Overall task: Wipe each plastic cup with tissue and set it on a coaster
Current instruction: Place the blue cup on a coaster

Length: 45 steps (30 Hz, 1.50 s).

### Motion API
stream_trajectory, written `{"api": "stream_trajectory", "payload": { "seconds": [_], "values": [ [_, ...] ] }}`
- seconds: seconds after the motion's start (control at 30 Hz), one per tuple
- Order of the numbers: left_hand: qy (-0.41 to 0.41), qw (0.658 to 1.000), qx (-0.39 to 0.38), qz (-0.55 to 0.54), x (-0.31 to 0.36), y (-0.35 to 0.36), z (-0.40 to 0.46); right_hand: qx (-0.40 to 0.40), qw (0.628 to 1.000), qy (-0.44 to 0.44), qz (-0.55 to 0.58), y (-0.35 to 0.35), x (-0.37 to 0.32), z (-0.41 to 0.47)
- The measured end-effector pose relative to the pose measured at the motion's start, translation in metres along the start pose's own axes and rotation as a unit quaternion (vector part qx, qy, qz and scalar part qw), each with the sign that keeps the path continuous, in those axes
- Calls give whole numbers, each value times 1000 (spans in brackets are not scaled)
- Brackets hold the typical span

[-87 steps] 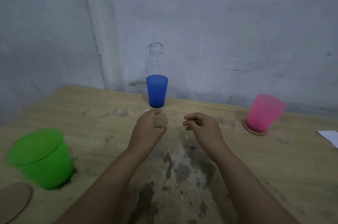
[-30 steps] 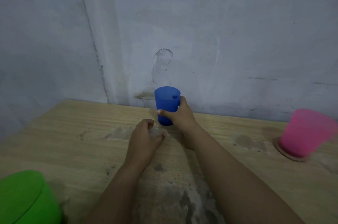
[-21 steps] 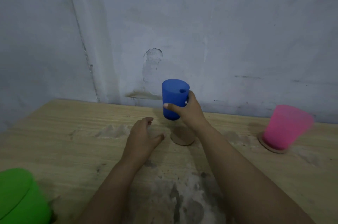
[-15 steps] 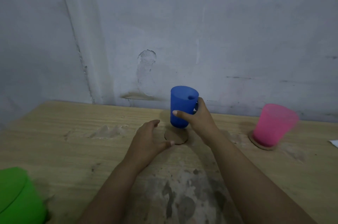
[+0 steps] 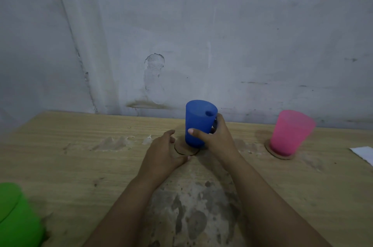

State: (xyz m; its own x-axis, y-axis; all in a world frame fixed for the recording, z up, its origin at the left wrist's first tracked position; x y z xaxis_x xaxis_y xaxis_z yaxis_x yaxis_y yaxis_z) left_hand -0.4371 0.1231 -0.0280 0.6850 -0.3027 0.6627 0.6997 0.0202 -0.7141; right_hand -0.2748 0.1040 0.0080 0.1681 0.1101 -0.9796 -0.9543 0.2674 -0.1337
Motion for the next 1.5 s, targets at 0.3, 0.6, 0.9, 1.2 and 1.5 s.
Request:
{"api": "stream_trajectory", "payload": {
  "seconds": [0.3,0.6,0.9,1.2,1.5],
  "values": [
    [3,1000,9,-22,4,5,9,18,1000,-4,10,-14,0,1],
    [20,999,-41,-18,23,31,12,54,997,-36,38,-60,-13,2],
    [28,998,-40,-48,27,33,15,17,999,-28,33,-41,-6,3],
    [31,997,-64,-38,26,39,17,-10,1000,-24,5,-26,1,2],
    [31,997,-69,-33,28,40,16,-38,998,-19,-40,-21,12,-2]
  ]
}}
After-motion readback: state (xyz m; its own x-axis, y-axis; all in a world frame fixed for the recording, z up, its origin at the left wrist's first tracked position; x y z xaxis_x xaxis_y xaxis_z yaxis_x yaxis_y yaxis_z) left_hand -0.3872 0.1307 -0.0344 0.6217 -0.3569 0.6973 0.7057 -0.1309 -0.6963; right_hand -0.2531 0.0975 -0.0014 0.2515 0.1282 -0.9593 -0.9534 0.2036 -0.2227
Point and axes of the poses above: each hand's wrist, its own z-axis towards the middle knuckle, its own y-axis out of the palm, x = y × z, the point moved 10 cm from there along z, towards the middle knuckle, and after that the axes turned 3 degrees about z, right-handed, at the moved point
